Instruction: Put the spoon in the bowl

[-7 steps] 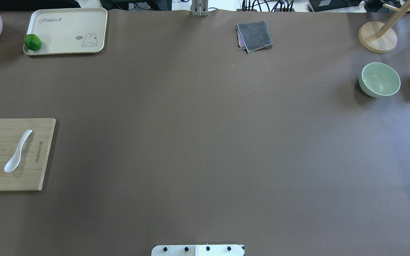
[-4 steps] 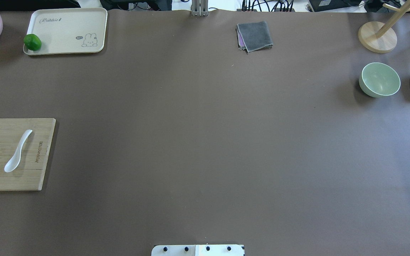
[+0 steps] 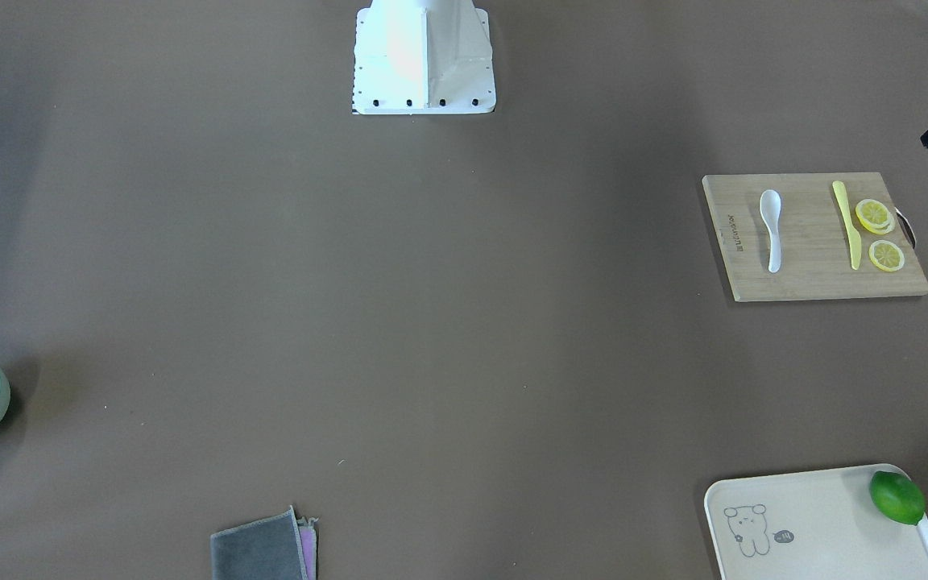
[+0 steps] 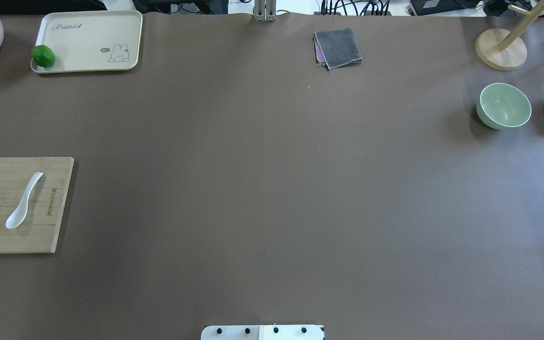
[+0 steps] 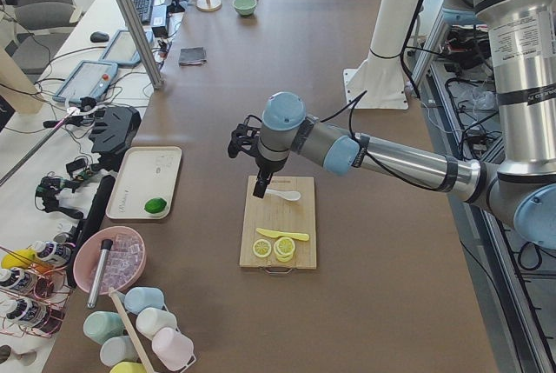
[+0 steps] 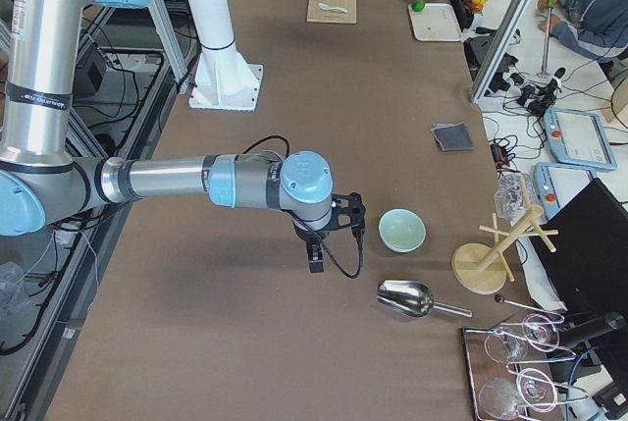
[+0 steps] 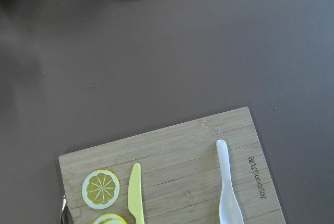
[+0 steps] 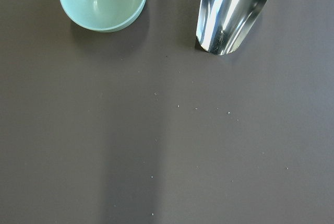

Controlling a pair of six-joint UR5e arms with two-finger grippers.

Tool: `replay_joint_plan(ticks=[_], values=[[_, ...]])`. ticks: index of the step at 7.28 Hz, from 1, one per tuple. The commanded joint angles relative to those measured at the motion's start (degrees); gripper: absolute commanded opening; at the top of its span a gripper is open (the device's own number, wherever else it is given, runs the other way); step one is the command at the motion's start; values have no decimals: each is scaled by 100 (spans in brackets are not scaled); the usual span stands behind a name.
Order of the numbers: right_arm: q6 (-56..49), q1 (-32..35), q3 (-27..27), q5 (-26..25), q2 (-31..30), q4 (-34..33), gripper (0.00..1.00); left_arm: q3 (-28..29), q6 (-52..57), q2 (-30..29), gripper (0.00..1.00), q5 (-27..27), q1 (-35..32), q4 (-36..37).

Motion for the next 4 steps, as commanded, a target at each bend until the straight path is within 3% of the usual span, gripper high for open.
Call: replay_joint_plan(ticks=[1,4], values=[[32,-14,-2,17,20,96,100,96,3,-75,97,-3,0,-7],[50,-102,-19,112,38,88,100,323,-6,-75,97,-55,96,28]])
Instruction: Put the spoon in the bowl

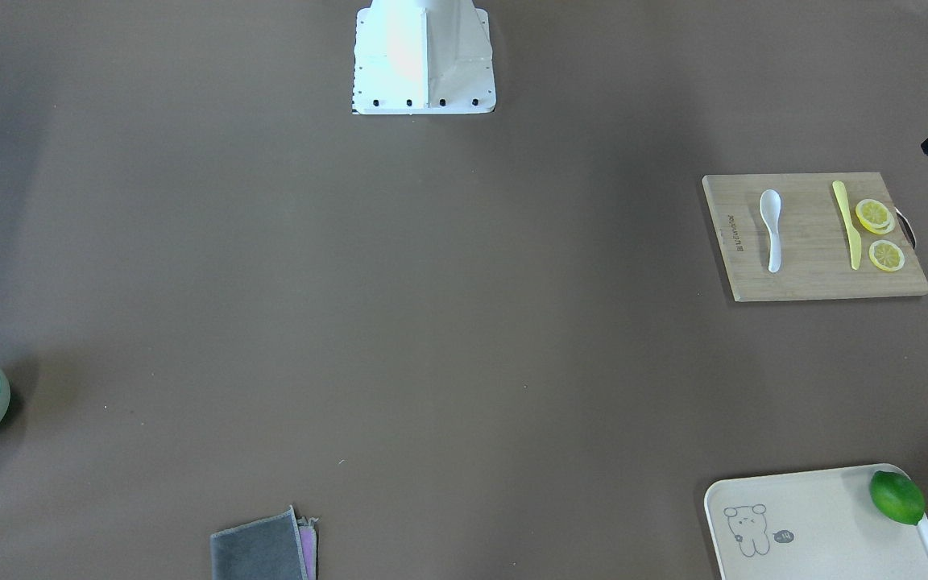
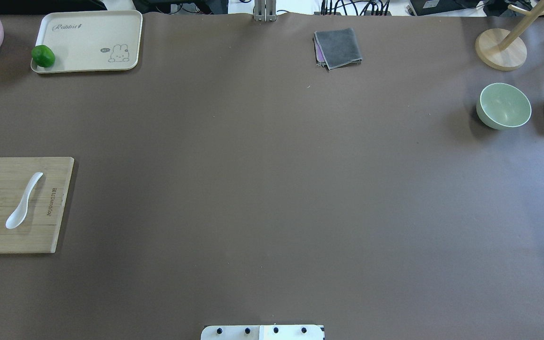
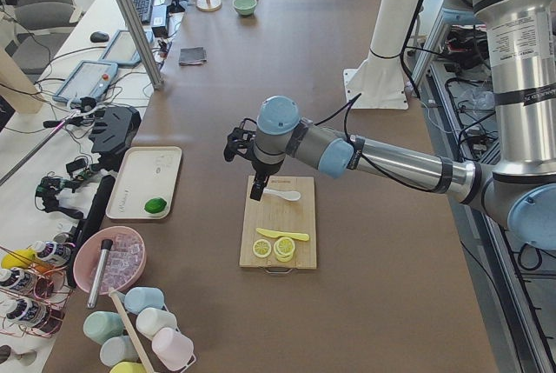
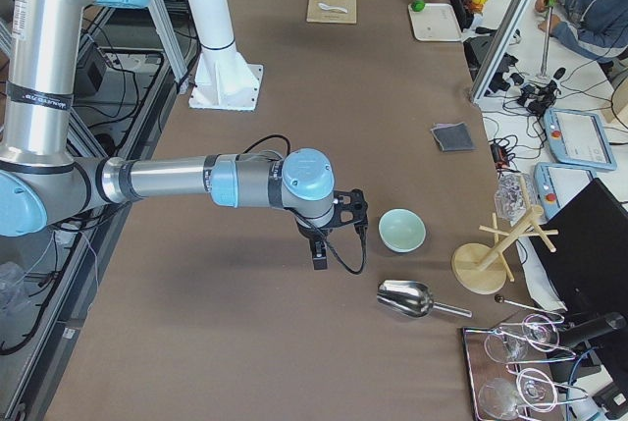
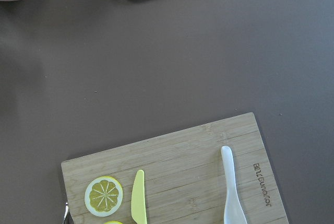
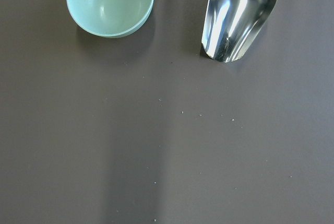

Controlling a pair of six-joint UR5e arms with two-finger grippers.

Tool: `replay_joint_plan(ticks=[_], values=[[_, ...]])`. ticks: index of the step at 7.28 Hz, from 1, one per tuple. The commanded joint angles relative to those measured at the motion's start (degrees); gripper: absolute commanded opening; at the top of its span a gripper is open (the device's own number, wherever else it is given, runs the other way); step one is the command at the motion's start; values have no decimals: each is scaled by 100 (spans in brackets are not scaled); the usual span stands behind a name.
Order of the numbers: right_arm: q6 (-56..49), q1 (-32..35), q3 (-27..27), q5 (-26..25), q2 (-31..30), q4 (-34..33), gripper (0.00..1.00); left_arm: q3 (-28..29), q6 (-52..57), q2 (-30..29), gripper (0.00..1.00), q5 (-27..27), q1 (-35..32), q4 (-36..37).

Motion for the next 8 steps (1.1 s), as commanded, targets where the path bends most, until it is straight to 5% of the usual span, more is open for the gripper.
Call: replay_joint_plan(ticks=[1,8], values=[[9,-45,1,88,-12,-2,100,212,-4,-47,97,-7,94,8],[2036,-870,-1298,18,1691,33,100,160,-13,-118,97,2,95,8]])
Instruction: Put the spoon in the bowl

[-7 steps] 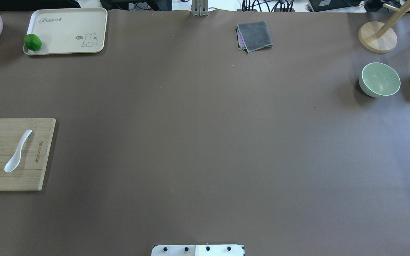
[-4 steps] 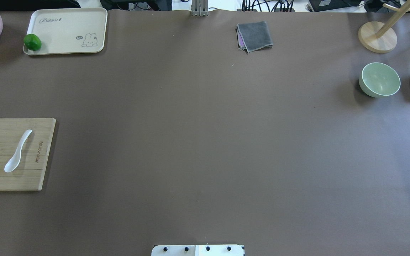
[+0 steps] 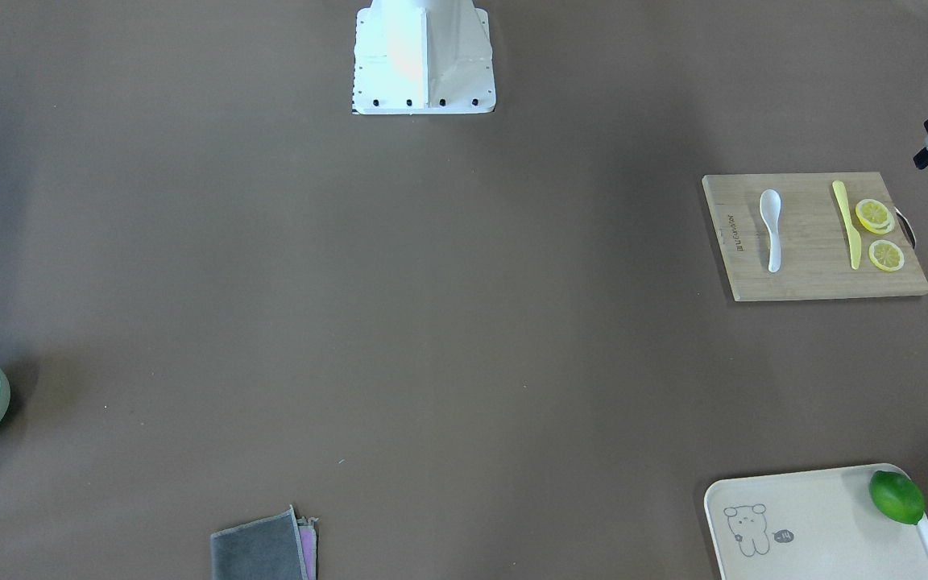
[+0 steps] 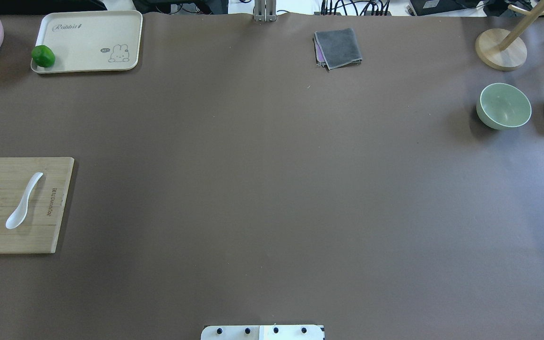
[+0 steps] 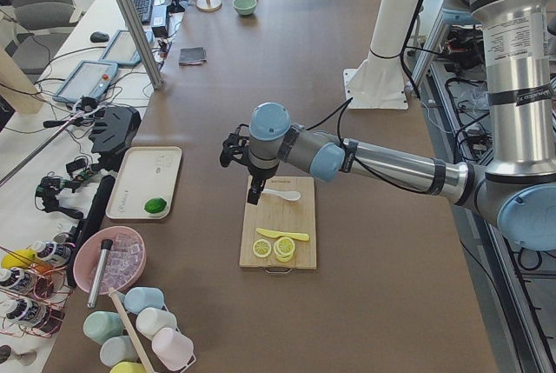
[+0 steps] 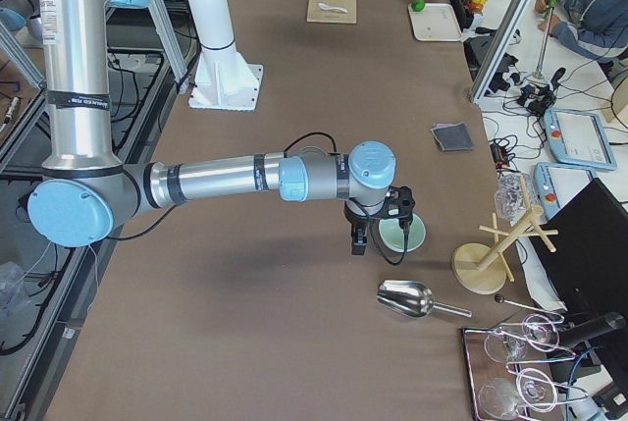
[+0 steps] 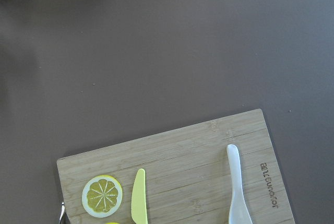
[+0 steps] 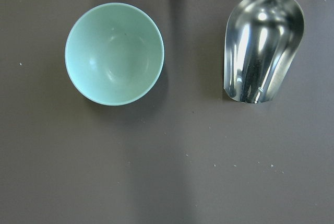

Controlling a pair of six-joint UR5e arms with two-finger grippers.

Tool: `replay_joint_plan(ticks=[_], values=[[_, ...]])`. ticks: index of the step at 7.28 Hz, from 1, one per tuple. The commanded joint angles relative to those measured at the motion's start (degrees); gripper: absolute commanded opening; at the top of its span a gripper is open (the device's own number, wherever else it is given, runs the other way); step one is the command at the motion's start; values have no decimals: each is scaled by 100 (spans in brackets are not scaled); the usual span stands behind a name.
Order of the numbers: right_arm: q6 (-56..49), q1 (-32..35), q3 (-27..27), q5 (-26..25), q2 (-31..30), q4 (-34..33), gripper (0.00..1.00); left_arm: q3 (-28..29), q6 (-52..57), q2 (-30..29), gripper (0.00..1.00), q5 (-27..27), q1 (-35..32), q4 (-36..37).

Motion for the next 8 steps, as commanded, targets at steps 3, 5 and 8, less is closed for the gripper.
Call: replay_joint_plan(ticks=[3,5,8], values=[[1168,-469,-1077,-101,734,817,88,-180,-131,-1,97,15,-24,-1],[2827,-889,-1938,-470,743,2837,73,-207,-299,-62,97,15,-7,-1],[3134,-1155,-2695,-612,1181,3189,71,-225,-299,-88,97,59,-7,-1]])
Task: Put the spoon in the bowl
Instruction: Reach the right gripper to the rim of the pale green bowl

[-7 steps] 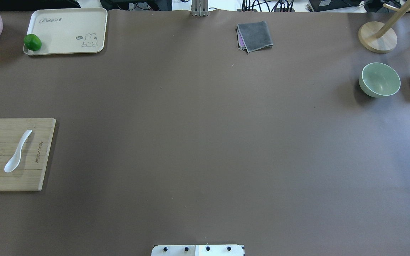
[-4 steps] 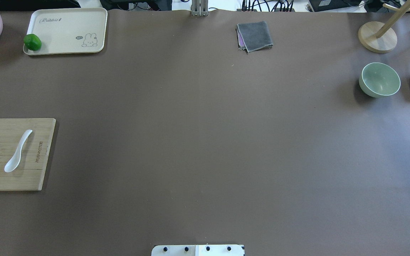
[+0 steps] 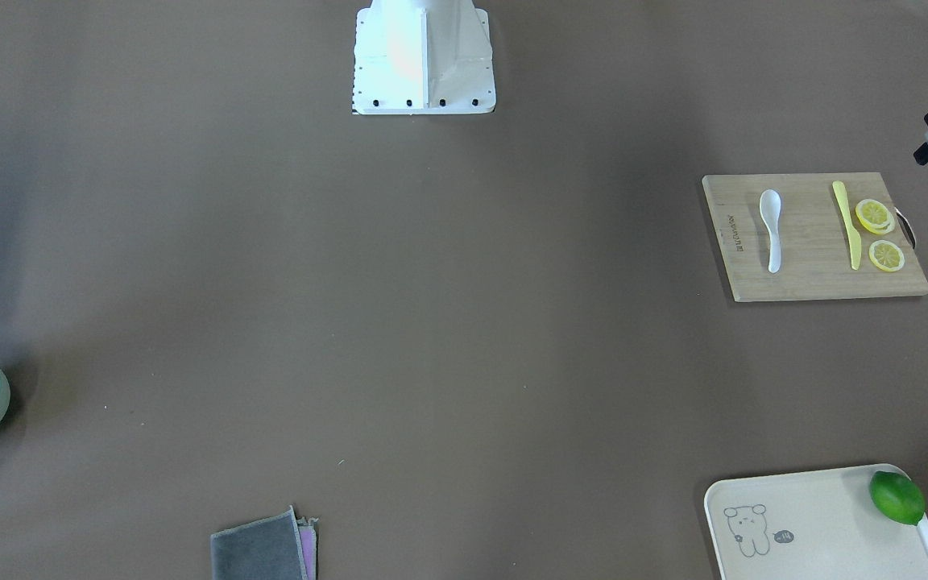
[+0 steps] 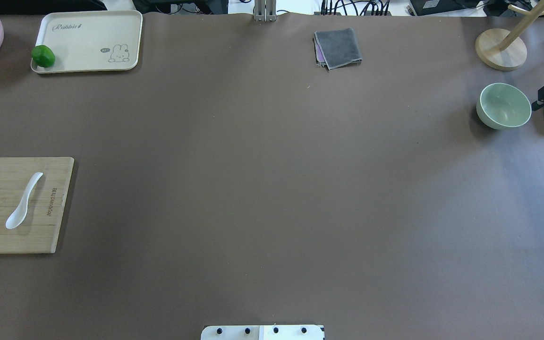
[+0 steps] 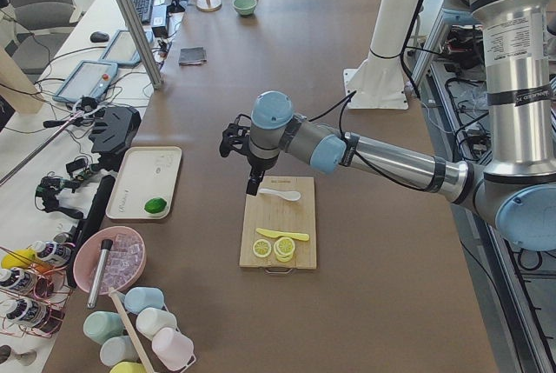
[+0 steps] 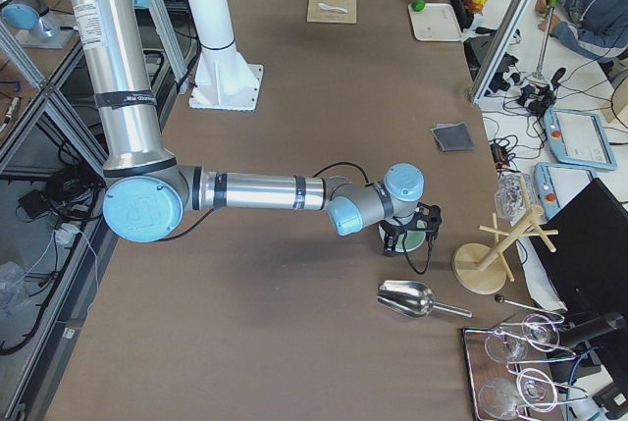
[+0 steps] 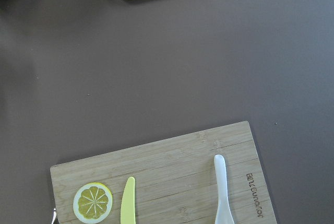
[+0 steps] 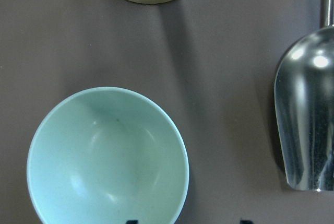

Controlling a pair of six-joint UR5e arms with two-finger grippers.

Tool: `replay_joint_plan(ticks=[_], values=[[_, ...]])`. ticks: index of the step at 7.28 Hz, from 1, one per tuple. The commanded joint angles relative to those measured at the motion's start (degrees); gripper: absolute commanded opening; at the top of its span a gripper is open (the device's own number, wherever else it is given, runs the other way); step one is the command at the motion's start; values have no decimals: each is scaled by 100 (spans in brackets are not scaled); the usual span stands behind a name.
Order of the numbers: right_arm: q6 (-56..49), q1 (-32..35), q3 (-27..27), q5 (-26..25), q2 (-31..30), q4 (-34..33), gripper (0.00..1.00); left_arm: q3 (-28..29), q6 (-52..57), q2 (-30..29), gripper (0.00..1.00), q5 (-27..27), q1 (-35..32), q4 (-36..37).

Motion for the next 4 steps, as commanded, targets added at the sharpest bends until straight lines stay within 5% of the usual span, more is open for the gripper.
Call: replay_joint_plan(ticks=[1,4], values=[[97,-156,-491,-34,361,110,71,6,-3,-46,97,16,0,0],[123,-288,-659,-43,432,110,71,-12,-21,-73,97,16,-17,0]])
